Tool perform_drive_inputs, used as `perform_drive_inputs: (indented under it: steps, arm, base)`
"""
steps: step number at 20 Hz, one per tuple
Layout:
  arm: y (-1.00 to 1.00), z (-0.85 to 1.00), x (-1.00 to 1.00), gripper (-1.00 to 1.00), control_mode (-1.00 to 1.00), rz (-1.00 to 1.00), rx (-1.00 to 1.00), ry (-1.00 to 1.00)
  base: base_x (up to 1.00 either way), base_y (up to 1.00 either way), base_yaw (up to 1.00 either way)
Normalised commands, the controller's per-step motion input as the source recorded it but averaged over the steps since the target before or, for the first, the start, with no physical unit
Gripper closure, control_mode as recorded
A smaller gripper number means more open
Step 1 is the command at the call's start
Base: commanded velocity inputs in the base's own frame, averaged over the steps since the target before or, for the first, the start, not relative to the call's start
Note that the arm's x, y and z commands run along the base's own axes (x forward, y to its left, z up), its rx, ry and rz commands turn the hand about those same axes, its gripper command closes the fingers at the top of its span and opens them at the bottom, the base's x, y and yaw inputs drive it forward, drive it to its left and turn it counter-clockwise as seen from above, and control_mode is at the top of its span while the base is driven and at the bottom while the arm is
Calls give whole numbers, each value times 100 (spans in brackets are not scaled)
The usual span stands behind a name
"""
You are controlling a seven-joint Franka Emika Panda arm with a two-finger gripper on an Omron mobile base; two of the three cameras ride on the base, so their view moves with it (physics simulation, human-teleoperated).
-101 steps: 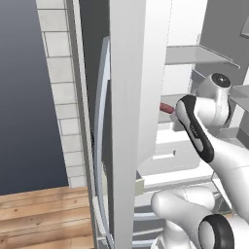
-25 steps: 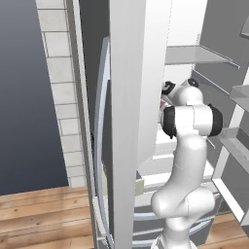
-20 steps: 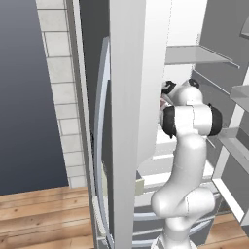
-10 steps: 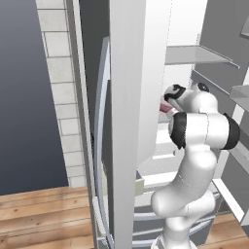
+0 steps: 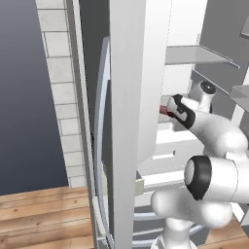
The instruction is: Move the salami and potato from the second highest shelf to the top shelf to make space. Then, place the pitcher from the counter on the cleared second highest shelf.
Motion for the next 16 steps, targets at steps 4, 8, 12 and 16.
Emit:
perform_drive_inputs:
  steps: [4,8,12,16]
  arm:
    - [0,74,-100,100,-100,1,-3,-10]
    - [0,70,-100,100,-100,0,3,-15]
    - [0,71,-92,100,-100,0,10,-13]
    - [0,86,-75,100,-100,-4,12,-8]
  base:
    - [0,0,0]
    - [0,0,0]
    - [0,0,0]
    - [0,0,0]
